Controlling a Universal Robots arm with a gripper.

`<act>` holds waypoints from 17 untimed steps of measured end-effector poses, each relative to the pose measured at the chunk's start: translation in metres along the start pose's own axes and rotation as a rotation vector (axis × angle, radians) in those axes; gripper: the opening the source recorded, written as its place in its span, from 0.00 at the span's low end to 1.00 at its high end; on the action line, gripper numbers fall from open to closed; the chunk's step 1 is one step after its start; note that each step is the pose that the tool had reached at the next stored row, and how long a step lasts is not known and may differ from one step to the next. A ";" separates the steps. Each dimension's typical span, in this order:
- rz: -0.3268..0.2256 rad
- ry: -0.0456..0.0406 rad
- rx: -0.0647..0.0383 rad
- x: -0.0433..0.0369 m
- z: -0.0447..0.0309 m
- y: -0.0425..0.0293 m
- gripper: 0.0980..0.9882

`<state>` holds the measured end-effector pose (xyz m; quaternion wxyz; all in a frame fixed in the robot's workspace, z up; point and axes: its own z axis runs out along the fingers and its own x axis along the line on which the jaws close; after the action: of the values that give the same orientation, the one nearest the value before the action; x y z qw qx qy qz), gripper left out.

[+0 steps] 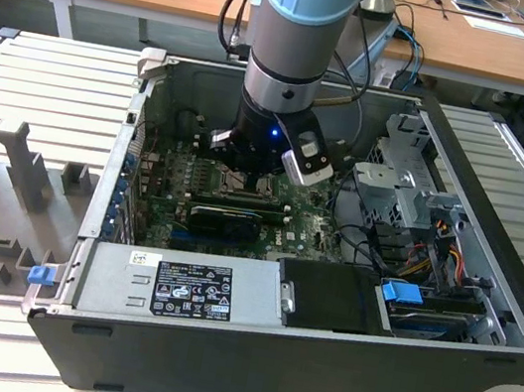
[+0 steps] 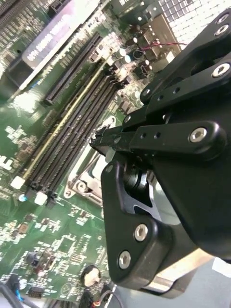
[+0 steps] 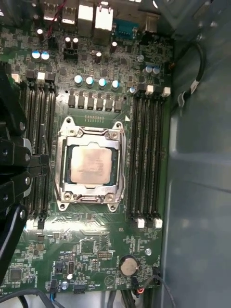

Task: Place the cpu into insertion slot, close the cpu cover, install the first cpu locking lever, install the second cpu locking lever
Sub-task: 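Install the second cpu locking lever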

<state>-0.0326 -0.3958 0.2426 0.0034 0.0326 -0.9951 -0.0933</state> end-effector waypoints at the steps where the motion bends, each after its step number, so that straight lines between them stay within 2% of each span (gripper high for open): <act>1: 0.000 -0.0001 -0.002 0.0053 0.0003 0.0002 0.01; 3: 0.000 -0.0003 -0.003 0.0120 0.0017 0.0004 0.01; 6: 0.000 -0.0002 -0.003 0.0132 0.0087 -0.0009 0.01; 8: -0.002 0.0001 -0.003 0.0138 0.0166 -0.0021 0.01; 10: -0.005 0.0006 -0.004 0.0159 0.0199 -0.0026 0.01; 11: -0.008 0.0010 -0.009 0.0194 0.0216 -0.0027 0.01; 13: -0.013 -0.0001 -0.037 0.0262 0.0237 -0.0027 0.01; 15: -0.014 -0.0007 -0.049 0.0313 0.0249 -0.0035 0.01; 17: -0.015 -0.0021 -0.068 0.0356 0.0262 -0.0080 0.01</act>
<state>-0.0679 -0.4011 0.2154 0.0028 0.0400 -0.9911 -0.1271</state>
